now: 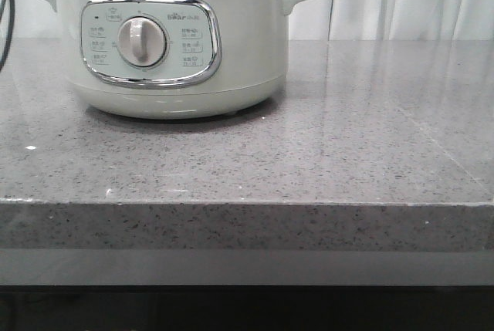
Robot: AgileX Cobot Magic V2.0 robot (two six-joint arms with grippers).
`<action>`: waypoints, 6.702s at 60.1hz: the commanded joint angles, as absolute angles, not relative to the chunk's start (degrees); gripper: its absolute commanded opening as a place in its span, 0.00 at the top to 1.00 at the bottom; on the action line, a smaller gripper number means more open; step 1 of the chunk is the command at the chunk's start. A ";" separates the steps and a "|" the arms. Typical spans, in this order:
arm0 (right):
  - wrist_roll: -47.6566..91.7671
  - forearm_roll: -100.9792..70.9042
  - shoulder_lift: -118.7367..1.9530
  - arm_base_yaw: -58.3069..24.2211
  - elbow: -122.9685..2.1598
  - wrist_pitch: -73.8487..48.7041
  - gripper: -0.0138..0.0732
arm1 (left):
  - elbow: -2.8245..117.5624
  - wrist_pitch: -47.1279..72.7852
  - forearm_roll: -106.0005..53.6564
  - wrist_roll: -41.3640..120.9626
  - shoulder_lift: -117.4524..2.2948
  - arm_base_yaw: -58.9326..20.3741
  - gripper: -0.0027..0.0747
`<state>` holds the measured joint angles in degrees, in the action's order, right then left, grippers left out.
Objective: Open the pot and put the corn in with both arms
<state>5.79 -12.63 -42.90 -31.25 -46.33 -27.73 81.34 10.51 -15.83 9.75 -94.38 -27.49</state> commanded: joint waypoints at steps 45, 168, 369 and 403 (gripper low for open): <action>6.51 -12.38 -42.56 -31.26 -47.87 -23.71 0.23 | 63.91 35.98 -11.22 9.41 -49.02 -27.62 0.25; 6.51 -12.38 -42.67 -31.26 -47.87 -26.34 0.97 | 2.63 1.23 -13.00 9.44 -1.06 -3.10 0.99; -2.42 -2.30 1.75 -3.10 0.94 4.99 0.97 | -1.16 -7.48 -7.28 -0.59 1.17 -4.31 0.99; -2.42 -2.30 1.75 -0.98 0.94 4.96 0.97 | -1.16 -7.48 -7.28 -0.59 1.17 -4.31 0.99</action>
<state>-2.58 -3.04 0.56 -1.26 1.59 0.00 -0.49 -2.57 -7.34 -0.30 0.34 -3.86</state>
